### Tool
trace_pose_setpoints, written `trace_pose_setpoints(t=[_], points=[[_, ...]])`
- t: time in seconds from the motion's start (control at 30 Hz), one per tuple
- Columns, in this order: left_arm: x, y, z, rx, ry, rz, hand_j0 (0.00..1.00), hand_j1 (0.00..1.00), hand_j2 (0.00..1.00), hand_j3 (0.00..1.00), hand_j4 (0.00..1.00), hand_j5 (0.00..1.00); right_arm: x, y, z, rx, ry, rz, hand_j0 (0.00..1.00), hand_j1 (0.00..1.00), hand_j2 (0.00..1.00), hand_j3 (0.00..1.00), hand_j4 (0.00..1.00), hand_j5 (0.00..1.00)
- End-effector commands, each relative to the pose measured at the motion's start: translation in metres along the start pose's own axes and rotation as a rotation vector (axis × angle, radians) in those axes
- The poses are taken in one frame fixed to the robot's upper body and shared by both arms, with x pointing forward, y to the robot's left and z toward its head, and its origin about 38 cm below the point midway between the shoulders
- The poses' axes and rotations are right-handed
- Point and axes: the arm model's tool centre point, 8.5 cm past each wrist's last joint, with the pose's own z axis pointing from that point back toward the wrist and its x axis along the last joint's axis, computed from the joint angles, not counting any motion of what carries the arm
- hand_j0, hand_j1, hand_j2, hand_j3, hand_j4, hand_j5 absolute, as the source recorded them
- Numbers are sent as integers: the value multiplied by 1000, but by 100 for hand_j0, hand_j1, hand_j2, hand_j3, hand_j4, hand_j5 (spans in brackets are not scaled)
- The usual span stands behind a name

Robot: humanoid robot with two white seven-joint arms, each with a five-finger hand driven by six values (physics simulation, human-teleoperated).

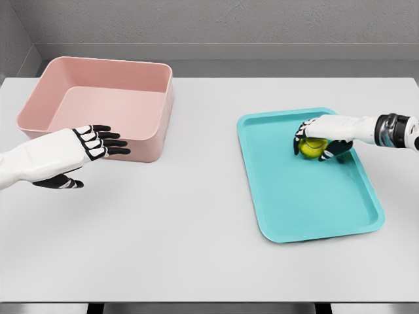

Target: Put the tennis from the blue tray into the pink basket with both arms

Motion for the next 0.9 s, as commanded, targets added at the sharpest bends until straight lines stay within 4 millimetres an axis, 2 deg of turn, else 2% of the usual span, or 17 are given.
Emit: trace_pose_setpoints(t=[0.0, 0.13, 0.37, 0.6, 0.73, 0.87], points=[[0, 1, 0, 3, 0, 5, 100, 100, 100, 100, 100, 100, 6, -6, 0, -15, -16, 13, 48, 48, 48, 48, 48, 48], [0, 1, 1, 2, 1, 4, 100, 100, 100, 100, 100, 100, 12, -11, 1, -24, -29, 32, 48, 48, 48, 48, 48, 48], [0, 1, 0, 3, 0, 5, 100, 100, 100, 100, 100, 100, 27, -24, 24, -30, -47, 122, 48, 48, 48, 48, 48, 48], [0, 1, 0, 3, 0, 5, 100, 100, 100, 100, 100, 100, 64, -33, 46, -30, -106, 246, 48, 48, 48, 48, 48, 48], [0, 0, 0, 4, -1, 7, 100, 100, 100, 100, 100, 100, 82, -34, 51, -36, -139, 291, 48, 48, 48, 48, 48, 48], [0, -1, 0, 3, -1, 8, 100, 100, 100, 100, 100, 100, 98, -34, 48, -38, -178, 321, 46, 46, 46, 46, 46, 46]])
